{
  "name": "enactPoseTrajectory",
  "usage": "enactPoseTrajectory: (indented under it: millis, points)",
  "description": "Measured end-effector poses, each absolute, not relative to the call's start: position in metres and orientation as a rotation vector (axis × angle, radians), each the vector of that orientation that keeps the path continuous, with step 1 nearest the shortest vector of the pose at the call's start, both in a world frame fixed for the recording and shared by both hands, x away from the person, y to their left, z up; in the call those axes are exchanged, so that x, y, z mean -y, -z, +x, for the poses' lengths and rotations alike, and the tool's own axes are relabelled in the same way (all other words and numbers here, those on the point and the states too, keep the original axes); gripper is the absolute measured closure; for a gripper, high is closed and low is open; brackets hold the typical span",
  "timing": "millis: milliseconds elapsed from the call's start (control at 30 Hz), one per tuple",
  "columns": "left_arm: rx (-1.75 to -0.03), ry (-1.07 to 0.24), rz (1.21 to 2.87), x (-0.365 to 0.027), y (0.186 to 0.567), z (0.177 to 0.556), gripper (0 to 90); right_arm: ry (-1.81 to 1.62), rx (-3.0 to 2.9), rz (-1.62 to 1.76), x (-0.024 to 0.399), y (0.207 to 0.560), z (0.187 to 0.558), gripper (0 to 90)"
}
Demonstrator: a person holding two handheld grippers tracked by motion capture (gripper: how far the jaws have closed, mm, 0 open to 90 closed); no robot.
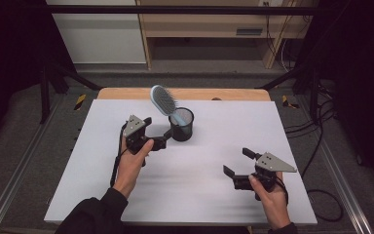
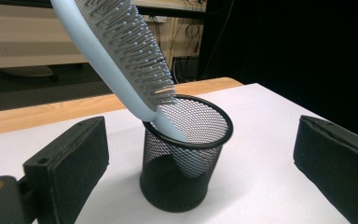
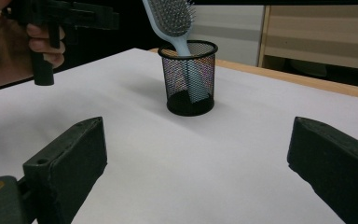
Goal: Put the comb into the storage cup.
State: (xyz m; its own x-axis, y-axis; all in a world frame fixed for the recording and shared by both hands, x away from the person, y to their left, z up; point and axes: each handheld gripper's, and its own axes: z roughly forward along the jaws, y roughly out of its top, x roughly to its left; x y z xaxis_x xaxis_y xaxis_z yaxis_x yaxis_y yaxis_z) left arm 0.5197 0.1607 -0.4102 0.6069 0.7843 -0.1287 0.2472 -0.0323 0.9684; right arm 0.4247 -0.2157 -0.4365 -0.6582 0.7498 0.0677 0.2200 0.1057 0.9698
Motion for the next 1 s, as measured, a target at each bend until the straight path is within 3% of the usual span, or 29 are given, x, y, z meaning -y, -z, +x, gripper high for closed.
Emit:
enactPoseTrajectory:
  millis: [1000]
  points:
    - [-0.946, -0.614, 1.481, -0.233, 0.413, 0.49, 2.8, -1.58, -1.947, 0.95, 0.214, 0.438, 0.425, 3.9]
